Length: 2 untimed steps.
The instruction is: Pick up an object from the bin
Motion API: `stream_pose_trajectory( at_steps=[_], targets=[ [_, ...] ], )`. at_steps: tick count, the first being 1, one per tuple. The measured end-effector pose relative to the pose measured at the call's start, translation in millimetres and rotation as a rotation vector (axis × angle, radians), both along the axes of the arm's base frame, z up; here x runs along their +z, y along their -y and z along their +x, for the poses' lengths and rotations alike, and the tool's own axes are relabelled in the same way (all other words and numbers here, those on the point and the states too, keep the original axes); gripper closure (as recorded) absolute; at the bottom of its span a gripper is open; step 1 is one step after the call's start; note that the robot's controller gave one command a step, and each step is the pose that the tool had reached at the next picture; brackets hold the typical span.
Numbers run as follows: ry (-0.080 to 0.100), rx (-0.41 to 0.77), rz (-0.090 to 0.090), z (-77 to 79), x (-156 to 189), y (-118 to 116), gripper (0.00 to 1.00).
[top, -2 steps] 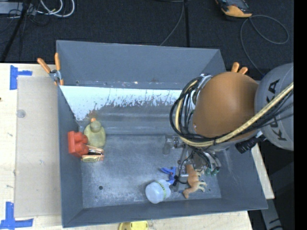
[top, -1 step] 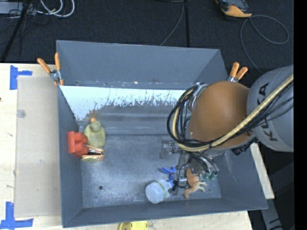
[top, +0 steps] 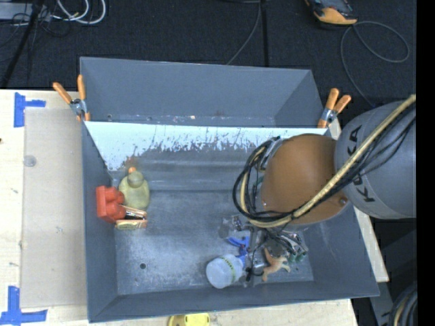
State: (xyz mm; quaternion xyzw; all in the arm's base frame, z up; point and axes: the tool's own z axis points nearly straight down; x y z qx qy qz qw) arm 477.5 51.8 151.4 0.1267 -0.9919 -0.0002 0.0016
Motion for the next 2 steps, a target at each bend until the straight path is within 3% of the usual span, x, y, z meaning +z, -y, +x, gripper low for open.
stream_pose_trajectory(
  at_steps=[1, 2],
  targets=[
    [0.0, 0.046, 0.0, -3.3, -38.0, -6.6, 0.0],
    [-0.001, 0.285, 0.002, 0.4, -73.8, -1.5, 1.0]
  ],
)
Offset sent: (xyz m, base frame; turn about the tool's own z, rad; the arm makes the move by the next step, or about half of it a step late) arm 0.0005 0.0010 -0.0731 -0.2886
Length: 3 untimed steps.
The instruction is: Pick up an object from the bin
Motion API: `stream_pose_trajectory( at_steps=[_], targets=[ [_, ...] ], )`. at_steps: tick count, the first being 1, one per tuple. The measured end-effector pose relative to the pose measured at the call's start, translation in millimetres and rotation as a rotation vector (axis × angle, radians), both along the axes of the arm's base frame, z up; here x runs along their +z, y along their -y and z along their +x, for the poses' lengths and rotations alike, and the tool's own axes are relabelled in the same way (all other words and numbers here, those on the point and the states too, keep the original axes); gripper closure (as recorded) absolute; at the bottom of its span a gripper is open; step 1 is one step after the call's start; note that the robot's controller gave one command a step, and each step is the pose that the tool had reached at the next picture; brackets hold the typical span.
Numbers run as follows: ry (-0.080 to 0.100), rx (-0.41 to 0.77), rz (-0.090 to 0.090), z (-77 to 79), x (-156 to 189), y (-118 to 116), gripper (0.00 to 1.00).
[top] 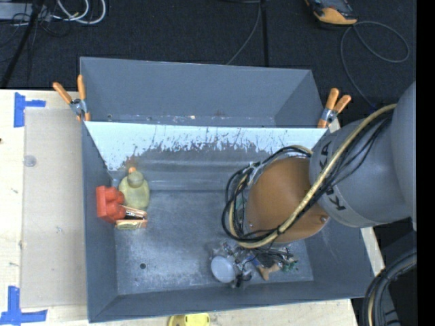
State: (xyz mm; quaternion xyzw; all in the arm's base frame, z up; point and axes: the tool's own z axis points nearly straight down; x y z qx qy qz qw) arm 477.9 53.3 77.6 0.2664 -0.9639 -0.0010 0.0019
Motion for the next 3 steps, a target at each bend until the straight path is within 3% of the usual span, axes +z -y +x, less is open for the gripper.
stream_pose_trajectory(
  at_steps=[1, 2, 3],
  targets=[
    [0.0, -0.001, 0.0, 0.0, 0.0, 0.2, 1.0],
    [-0.001, -0.003, 0.001, 5.1, 117.5, -6.1, 1.0],
    [-0.001, -0.004, 0.001, 5.2, 117.5, -5.8, 1.0]
  ],
)
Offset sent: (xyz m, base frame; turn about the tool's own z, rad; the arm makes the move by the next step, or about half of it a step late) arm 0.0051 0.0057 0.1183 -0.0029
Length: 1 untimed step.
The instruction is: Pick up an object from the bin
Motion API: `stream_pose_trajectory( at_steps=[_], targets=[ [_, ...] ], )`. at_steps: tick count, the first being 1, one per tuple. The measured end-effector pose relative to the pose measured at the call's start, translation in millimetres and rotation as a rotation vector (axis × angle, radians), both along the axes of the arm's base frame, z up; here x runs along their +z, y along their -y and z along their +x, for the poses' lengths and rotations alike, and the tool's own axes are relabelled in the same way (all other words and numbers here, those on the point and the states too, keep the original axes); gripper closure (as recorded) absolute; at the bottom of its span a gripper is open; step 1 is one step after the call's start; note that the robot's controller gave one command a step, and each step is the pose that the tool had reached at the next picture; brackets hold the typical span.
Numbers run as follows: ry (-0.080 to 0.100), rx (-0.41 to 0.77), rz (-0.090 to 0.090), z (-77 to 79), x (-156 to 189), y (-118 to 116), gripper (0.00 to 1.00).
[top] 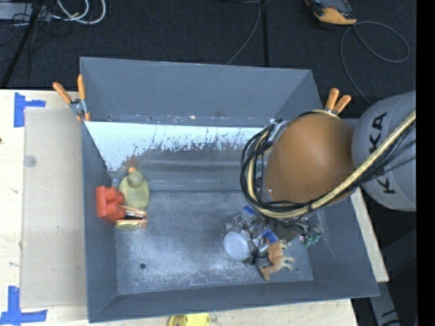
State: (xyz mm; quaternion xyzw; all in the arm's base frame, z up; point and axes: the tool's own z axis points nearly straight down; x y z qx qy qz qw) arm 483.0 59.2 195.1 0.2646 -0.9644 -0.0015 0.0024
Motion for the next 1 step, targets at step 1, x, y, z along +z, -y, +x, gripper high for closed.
stream_pose_trajectory(
  at_steps=[1],
  targets=[
    [-0.001, 0.034, 0.001, 4.4, 77.4, -6.1, 1.0]
  ],
)
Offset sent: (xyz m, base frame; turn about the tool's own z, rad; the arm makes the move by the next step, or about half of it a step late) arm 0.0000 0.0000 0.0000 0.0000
